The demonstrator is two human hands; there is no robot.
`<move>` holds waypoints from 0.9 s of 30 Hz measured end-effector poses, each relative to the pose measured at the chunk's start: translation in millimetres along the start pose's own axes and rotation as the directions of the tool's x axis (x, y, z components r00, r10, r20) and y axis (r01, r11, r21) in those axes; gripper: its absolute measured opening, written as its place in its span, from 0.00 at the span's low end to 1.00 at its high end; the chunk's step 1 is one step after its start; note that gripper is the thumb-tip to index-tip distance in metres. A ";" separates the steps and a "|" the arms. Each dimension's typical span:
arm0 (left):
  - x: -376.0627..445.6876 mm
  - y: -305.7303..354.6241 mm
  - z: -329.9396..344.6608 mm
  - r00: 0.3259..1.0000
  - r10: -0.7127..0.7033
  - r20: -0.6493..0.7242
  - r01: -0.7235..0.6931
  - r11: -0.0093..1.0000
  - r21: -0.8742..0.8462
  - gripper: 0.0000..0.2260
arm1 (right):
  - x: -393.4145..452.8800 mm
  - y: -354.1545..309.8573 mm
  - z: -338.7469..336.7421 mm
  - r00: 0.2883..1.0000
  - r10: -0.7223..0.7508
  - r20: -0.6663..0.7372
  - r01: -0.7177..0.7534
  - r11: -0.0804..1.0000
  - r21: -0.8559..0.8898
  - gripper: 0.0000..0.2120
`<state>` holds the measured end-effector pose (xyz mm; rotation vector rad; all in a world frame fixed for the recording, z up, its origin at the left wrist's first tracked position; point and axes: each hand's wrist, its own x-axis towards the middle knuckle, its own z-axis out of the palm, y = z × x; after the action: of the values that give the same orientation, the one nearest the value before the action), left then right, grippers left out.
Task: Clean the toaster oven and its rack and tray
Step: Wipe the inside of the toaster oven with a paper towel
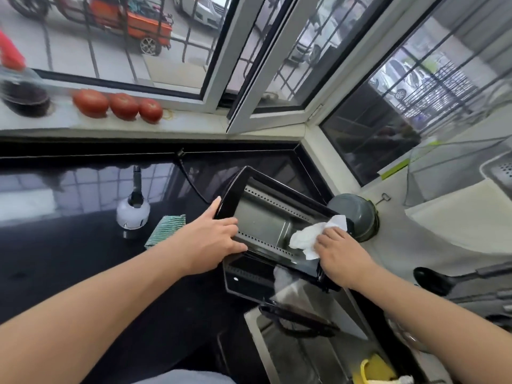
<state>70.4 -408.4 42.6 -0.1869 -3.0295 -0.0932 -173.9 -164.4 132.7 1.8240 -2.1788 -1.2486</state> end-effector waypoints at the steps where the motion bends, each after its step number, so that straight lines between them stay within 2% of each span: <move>1: 0.2 0.4 -0.8 1.000 -0.009 0.010 0.009 1.000 -0.020 0.25 | -2.7 0.7 -0.5 1.000 -0.022 0.002 0.022 0.999 -0.037 0.18; 3: 0.2 2.7 -1.5 1.000 -0.019 0.022 0.020 0.999 -0.038 0.25 | -8.1 3.0 -5.6 0.998 -0.059 0.031 0.061 0.994 -0.088 0.22; 5: -1.7 3.7 0.7 1.000 -0.016 -0.004 0.016 0.999 -0.041 0.24 | -4.9 4.6 -7.3 0.995 -0.088 0.038 0.091 0.989 -0.112 0.21; 7: -3.6 3.7 3.7 0.999 -0.003 -0.037 0.001 0.999 -0.048 0.24 | 10.6 2.6 -6.0 0.990 -0.093 0.104 0.105 0.988 -0.116 0.24; 10: -2.4 5.1 0.7 1.000 -0.004 0.005 0.005 0.999 -0.040 0.24 | 45.5 -9.1 6.4 0.957 -0.058 0.286 0.092 0.990 -0.107 0.28; 13: 0.1 5.5 -2.4 0.999 -0.029 0.024 0.030 0.999 -0.045 0.24 | 85.7 -24.3 8.5 0.906 -0.004 0.424 0.036 0.997 -0.067 0.27; 15: 0.7 4.5 -1.7 0.999 -0.036 0.013 0.037 0.998 -0.060 0.24 | 112.3 -31.2 9.0 0.860 -0.022 0.510 0.036 0.999 -0.018 0.27; 16: 0.4 4.4 -1.5 0.999 -0.033 -0.003 0.033 0.998 -0.059 0.24 | 124.1 -32.3 9.8 0.845 -0.059 0.532 0.082 0.996 -0.019 0.29; 18: -0.5 4.1 0.1 0.999 -0.021 -0.025 0.020 0.999 -0.050 0.24 | 146.2 -30.3 16.4 0.848 -0.120 0.516 0.153 0.988 -0.023 0.30; 21: -0.2 3.4 3.0 0.998 -0.007 -0.060 0.005 0.999 -0.035 0.24 | 170.1 -17.2 35.7 0.816 -0.199 0.543 0.136 0.979 0.154 0.29; 22: 0.9 2.6 2.7 0.997 -0.001 -0.072 -0.002 0.999 -0.033 0.24 | 171.0 -13.9 36.1 0.803 -0.199 0.562 0.127 0.978 0.165 0.27; 25: 5.2 0.0 3.7 0.996 0.007 -0.089 -0.011 0.999 -0.043 0.25 | 169.6 -16.6 47.5 0.829 -0.163 0.535 0.111 0.986 0.127 0.21; 27: 6.0 -0.5 4.9 0.994 0.006 -0.105 -0.011 0.999 -0.041 0.25 | 156.7 -23.2 45.6 0.866 -0.109 0.488 0.080 0.994 0.080 0.24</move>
<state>63.9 -407.9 38.4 -0.1918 -2.9234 -0.1599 -226.3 -271.0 18.4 1.8039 -2.3996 -1.8714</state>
